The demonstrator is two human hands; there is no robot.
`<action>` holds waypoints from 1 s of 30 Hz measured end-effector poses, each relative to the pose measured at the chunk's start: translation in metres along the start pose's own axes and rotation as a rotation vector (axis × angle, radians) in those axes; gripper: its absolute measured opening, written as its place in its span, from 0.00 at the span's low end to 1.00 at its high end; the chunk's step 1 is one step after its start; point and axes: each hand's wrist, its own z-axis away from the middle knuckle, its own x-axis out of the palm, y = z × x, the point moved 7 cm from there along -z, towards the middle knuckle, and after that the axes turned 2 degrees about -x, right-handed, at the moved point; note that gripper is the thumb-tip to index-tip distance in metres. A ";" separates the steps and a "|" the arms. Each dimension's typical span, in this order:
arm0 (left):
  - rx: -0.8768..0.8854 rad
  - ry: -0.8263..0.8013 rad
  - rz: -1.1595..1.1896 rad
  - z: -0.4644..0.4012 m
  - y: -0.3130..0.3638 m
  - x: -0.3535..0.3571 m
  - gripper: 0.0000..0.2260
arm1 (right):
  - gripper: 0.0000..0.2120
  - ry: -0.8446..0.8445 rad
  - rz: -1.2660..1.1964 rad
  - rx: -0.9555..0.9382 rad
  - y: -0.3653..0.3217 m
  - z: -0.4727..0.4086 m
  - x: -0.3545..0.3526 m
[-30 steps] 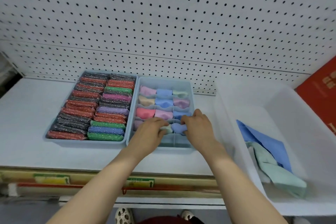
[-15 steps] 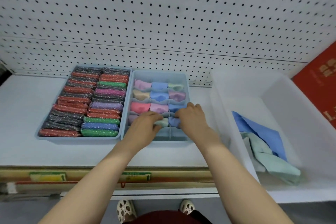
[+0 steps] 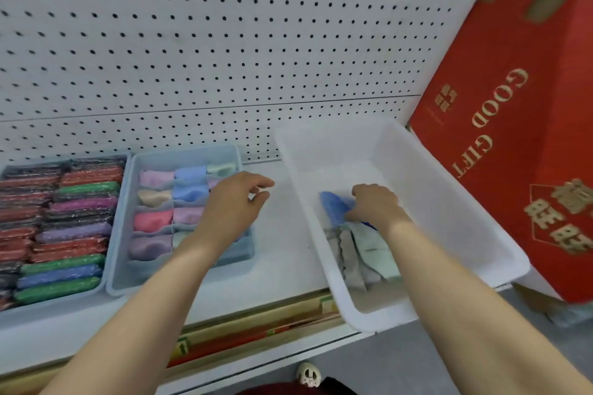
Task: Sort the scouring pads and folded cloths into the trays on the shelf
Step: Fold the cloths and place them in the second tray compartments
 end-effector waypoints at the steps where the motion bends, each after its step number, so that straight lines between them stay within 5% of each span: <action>1: 0.008 -0.003 0.003 -0.003 0.005 0.004 0.09 | 0.10 0.007 0.013 0.005 0.003 -0.006 0.006; 3: 0.018 -0.005 0.024 -0.009 0.012 0.009 0.09 | 0.05 0.061 -0.031 0.044 0.008 -0.016 0.003; 5: 0.024 0.008 0.054 -0.013 0.016 0.008 0.09 | 0.09 0.144 -0.257 0.038 0.011 -0.024 -0.015; 11: 0.094 -0.003 0.156 -0.027 0.056 -0.004 0.29 | 0.09 0.188 -0.874 -0.438 -0.041 0.015 -0.120; 13: 0.030 -0.060 0.213 -0.034 0.071 -0.010 0.35 | 0.09 0.254 -0.887 -0.572 -0.064 0.035 -0.153; 17: -0.056 0.012 0.404 -0.044 0.083 -0.043 0.17 | 0.06 0.382 -0.849 -0.737 -0.104 0.065 -0.197; 20: -0.029 -0.004 0.525 -0.043 0.082 -0.067 0.17 | 0.06 0.407 -0.888 -0.746 -0.124 0.069 -0.210; 22: -0.019 -0.029 0.523 -0.041 0.080 -0.078 0.20 | 0.06 0.390 -0.898 -0.776 -0.143 0.071 -0.213; 26: 0.002 0.176 0.334 -0.043 0.055 -0.115 0.06 | 0.06 0.288 -0.866 -0.859 -0.175 0.081 -0.214; 30: -0.098 0.294 0.509 -0.035 0.017 -0.158 0.10 | 0.16 0.207 -0.687 -0.775 -0.172 0.067 -0.208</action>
